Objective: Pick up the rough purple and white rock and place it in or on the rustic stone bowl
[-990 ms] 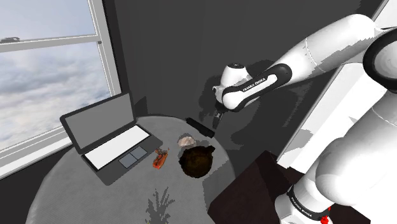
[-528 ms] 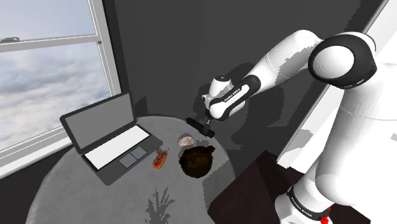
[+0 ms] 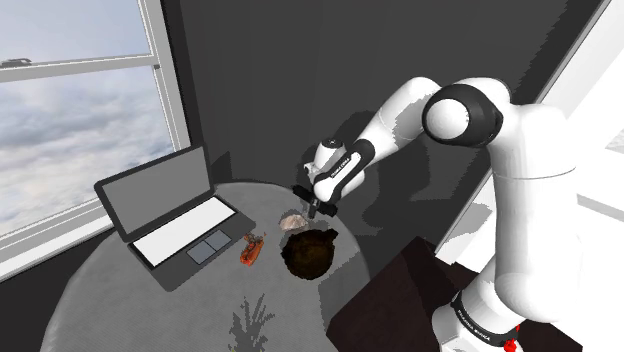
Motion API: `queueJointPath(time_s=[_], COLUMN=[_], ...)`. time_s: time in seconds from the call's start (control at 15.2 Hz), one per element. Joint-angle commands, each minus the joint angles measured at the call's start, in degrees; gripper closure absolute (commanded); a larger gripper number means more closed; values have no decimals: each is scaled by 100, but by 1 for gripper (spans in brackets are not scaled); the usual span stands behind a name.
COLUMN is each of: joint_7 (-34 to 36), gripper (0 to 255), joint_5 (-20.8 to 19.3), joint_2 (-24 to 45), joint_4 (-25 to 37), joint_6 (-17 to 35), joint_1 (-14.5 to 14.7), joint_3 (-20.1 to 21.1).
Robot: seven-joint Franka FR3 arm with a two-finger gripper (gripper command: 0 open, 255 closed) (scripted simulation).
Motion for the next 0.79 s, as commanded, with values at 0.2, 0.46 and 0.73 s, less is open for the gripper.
queueJointPath(time_s=[0.2,0.46,0.73], joint_7=[-20,-17,-17], gripper=[0,0,0], joint_5=[-17,-19,-19], joint_2=[490,785,785], joint_4=[308,468,469], joint_6=[196,330,329], joint_1=[1,-3,-3], joint_3=[2,-3,-3])
